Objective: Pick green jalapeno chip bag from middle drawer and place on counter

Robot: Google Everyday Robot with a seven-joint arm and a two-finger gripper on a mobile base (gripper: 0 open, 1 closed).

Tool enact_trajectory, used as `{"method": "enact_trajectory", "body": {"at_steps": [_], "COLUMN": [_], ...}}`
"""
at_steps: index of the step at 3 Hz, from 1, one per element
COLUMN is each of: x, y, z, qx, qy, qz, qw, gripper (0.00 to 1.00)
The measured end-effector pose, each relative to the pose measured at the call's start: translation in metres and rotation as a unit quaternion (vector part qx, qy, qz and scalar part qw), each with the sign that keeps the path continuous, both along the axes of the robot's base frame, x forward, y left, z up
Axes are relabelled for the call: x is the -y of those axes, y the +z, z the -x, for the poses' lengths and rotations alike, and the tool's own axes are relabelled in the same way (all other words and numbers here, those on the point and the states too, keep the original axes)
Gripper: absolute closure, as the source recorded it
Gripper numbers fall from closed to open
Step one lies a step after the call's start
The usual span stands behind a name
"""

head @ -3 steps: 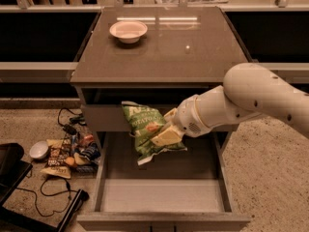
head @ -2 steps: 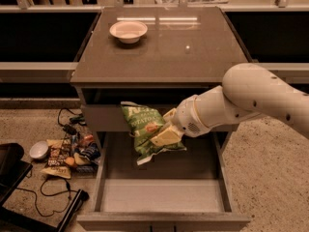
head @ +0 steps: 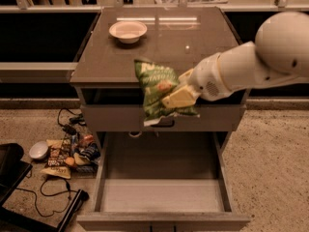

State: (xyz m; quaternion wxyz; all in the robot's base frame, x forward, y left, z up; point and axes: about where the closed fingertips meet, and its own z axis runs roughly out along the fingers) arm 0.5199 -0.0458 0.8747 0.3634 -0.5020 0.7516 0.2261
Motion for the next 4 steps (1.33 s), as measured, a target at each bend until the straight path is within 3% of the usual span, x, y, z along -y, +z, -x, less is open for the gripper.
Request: {"method": "enact_trajectory", "body": {"at_steps": [1, 2, 3, 4], "x": [0.022, 0.044, 0.058, 0.075], "y": [0.06, 0.107, 0.126, 0.106], "z": [-0.046, -0.098, -0.148, -0.194], "qx": [0.03, 0.062, 0.081, 0.071], "qy": [-0.057, -0.118, -0.169, -0.226], "qz": [-0.021, -0.048, -0.058, -0.048], "qw": [0.9977, 0.9899, 0.9807, 0.9702], "gripper": [1.0, 1.0, 1.0, 1.0]}}
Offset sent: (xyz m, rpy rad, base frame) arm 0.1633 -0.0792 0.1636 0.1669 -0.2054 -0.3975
